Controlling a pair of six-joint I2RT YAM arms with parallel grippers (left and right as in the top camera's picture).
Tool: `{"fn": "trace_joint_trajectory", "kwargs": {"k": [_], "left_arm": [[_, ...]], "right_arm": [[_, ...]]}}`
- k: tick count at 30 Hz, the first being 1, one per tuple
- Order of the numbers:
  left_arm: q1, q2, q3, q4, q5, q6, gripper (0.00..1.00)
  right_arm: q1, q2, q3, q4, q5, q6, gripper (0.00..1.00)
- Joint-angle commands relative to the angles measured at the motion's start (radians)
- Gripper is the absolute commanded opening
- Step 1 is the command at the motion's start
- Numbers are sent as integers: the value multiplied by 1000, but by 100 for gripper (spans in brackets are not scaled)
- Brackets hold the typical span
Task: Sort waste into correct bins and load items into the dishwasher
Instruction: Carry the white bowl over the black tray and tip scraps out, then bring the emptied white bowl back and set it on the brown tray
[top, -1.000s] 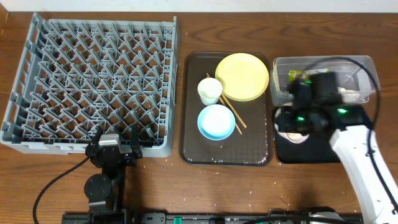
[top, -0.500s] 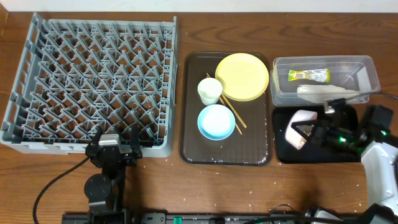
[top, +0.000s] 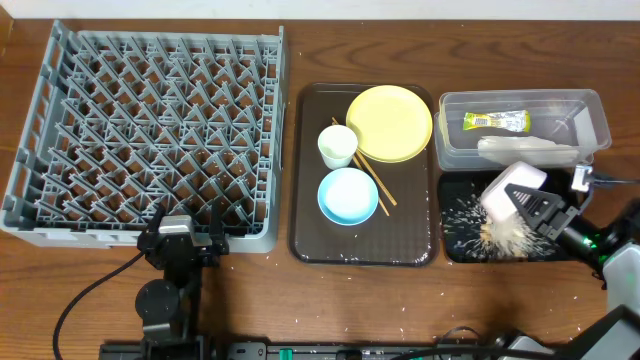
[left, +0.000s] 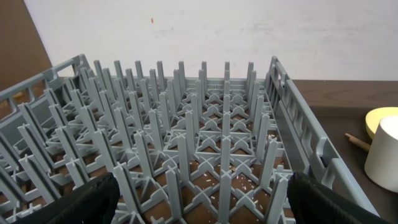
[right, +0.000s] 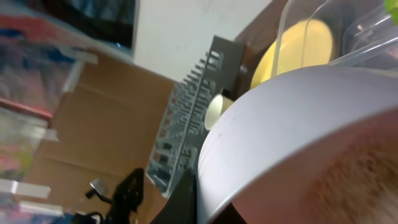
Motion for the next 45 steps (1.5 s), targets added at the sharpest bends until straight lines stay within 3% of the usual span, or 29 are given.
{"fn": "trace_joint_trajectory", "kwargs": {"k": [1,9,22,30,31,33,41,45], "left_arm": [[4,-6,-27,-17,8,13,87],[4,-6,-27,-17,7,13,87],[4,-6,-27,-17,8,13,87],[4,-6,-27,-17,8,13,87],[4,-6,-27,-17,7,13,87],[4,-6,-27,-17,7,13,87],[4,-6,-27,-17,8,13,87],[4,-6,-27,-17,7,13,87]], "right_arm": [[-39,84,-6,25,-77,29,1],[-93,285,-6,40,-77,40,1],[-93,282,-6,29,-77,39,1],[-50,108,-3,-69,-75,17,1],[-32,31,-2,-22,0,34,1],[-31,-23,-2,50,121,204,1],[-1,-166,-2,97,82,296,1],[101,-207,29,90,153,330,1]]}}
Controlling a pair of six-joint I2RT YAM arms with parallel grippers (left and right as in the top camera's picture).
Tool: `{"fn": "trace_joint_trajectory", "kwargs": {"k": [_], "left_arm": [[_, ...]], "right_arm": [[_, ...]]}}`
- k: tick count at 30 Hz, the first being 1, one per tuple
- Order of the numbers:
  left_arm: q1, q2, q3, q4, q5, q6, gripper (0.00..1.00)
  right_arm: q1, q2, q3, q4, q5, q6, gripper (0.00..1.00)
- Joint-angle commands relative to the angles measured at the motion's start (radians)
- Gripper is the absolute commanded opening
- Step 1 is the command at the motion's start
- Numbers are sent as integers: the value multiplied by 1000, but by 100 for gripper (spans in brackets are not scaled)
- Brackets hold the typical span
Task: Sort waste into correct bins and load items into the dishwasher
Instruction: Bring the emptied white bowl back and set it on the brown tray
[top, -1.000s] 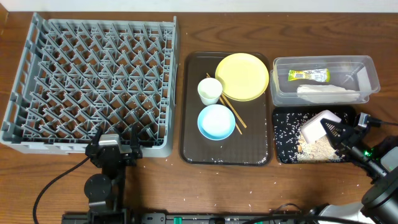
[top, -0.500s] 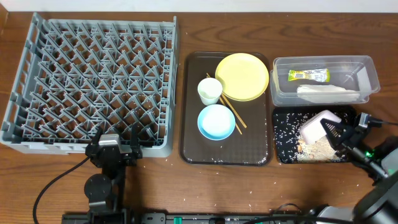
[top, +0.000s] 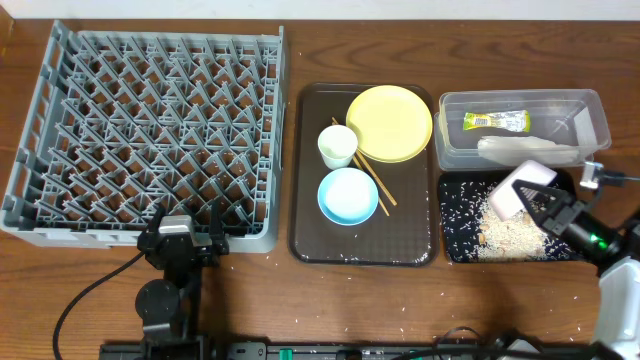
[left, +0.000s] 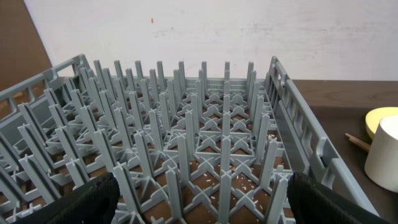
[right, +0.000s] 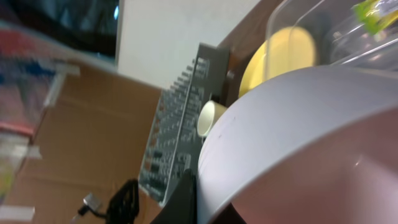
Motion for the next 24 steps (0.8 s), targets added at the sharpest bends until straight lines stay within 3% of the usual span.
{"fn": "trace_joint_trajectory", "kwargs": {"k": [1,7,14,18,24], "left_arm": [[4,-6,-27,-17,8,13,87],[4,-6,-27,-17,8,13,87],[4,-6,-27,-17,8,13,87],[4,-6,-27,-17,8,13,87],[4,-6,-27,-17,8,13,87]], "right_arm": [[118,-36,48,-11,80,74,1],[473,-43,208,-153,449,100,1],[932,-4,387,-310,1097,207,1],[1088,76,385,-319,1232,268,1],[1212,254,385,-315,1239,271,1]]}}
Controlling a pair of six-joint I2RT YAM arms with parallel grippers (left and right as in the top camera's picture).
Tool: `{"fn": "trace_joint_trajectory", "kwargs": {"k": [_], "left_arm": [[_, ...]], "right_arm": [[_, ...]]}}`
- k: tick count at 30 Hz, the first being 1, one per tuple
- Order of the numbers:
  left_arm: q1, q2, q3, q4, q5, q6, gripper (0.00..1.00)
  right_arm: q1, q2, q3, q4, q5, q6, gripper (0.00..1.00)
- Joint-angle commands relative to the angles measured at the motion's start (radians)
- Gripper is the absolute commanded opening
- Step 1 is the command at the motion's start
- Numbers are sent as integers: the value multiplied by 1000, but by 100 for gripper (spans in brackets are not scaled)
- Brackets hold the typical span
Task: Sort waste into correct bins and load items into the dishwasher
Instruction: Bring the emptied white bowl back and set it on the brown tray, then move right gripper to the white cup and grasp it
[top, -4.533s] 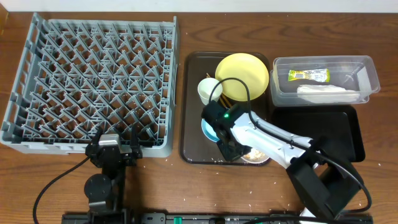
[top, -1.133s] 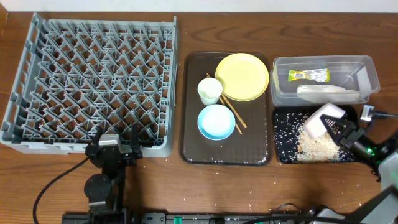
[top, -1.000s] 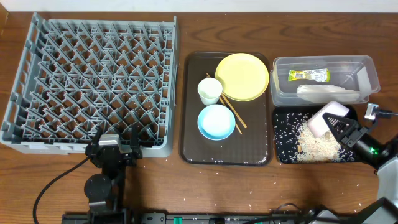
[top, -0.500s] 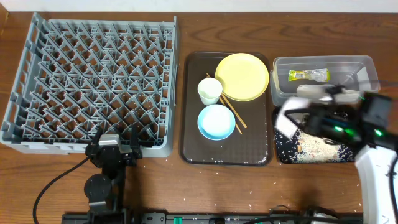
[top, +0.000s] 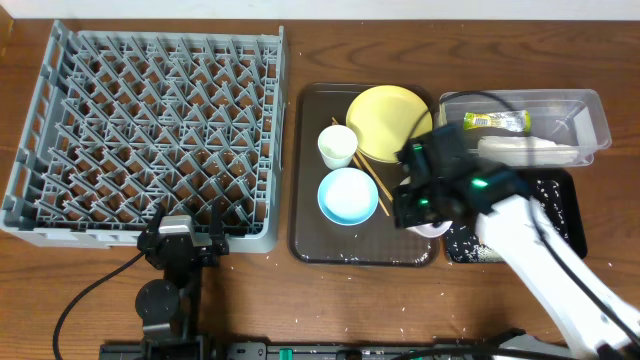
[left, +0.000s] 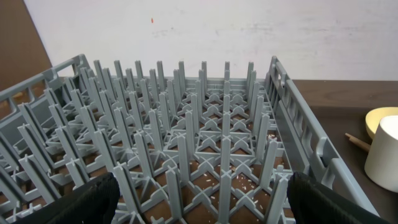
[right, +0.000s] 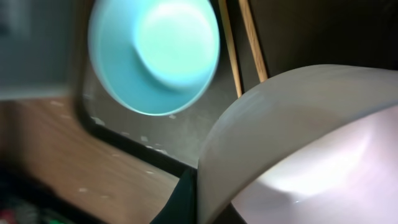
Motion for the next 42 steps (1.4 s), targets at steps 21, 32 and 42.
{"fn": "trace_joint_trajectory", "kwargs": {"k": [21,32,42], "left_arm": [[4,-6,-27,-17,7,13,87],[4,-6,-27,-17,7,13,87],[4,-6,-27,-17,7,13,87]], "right_arm": [[120,263,25,12,66,28,26],[63,263,323,-58,97,-2,41],[-2,362,393,235,98,111,52]]}}
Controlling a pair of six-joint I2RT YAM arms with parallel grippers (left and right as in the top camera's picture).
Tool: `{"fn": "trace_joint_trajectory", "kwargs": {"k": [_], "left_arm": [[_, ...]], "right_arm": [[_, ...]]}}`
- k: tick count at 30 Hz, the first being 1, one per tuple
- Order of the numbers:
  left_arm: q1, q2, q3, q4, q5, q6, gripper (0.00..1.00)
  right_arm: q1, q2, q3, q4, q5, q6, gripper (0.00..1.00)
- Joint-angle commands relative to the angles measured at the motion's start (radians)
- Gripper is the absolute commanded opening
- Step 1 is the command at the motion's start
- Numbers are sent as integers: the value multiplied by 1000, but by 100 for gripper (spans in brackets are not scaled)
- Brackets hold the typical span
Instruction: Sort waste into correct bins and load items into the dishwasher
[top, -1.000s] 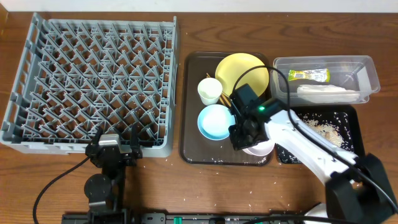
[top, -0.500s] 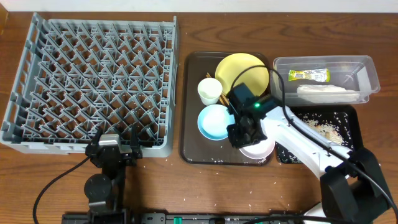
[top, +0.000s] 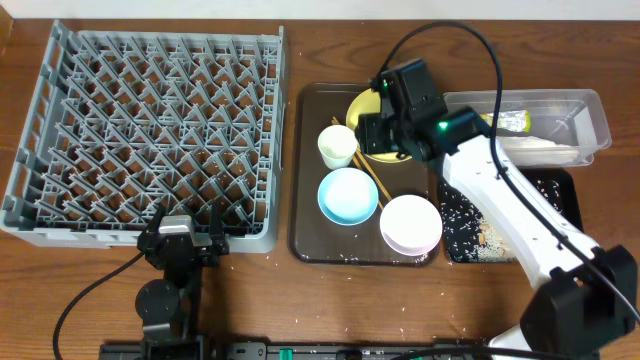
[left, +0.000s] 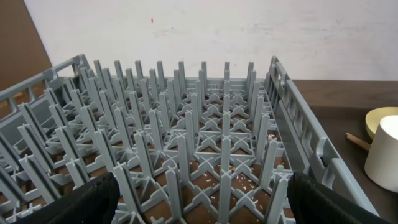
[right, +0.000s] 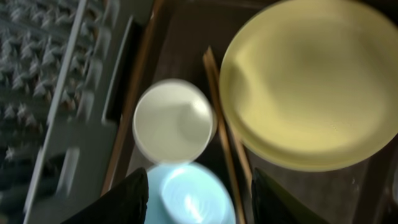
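Observation:
A white bowl (top: 410, 224) sits upright and empty on the front right corner of the brown tray (top: 312, 240). Also on the tray are a blue bowl (top: 348, 195), a cream cup (top: 337, 145), a yellow plate (right: 311, 81) and wooden chopsticks (right: 221, 124). My right gripper (right: 199, 208) hangs open over the cup and blue bowl, holding nothing. The grey dish rack (top: 145, 130) fills the left side and has no dishes in it. At the rack's front edge my left gripper (left: 202, 205) stands open with nothing in it.
A clear bin (top: 520, 125) at the back right holds a green wrapper and a white piece. In front of it a black tray (top: 500, 225) carries spilled rice. Rice grains lie scattered on the wooden table and under the rack.
The right gripper has let go of the white bowl, which now rests on the brown tray's front right corner. The gripper is open and farther back, over the cup and plate. The left arm is unchanged.
The right gripper held the white bowl tipped over the black tray with rice falling out. Then the bowl was empty and rice lay on that tray. Then the bowl was over the brown tray's right front. Now it stands there, released. The left arm never moved.

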Motion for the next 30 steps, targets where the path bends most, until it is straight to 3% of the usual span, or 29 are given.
{"fn": "trace_joint_trajectory", "kwargs": {"k": [1,5,12,15,21,30], "left_arm": [[4,-6,-27,-17,7,13,87],[4,-6,-27,-17,7,13,87],[4,-6,-27,-17,7,13,87],[4,-6,-27,-17,7,13,87],[4,-6,-27,-17,7,13,87],[4,-6,-27,19,8,-35,87]], "right_arm": [[2,106,58,5,2,42,52],[12,272,181,-30,7,42,52],[12,400,242,-51,20,55,43],[13,411,242,-40,20,40,33],[24,413,241,-45,28,26,1],[-18,333,271,-68,-66,26,1]]}}
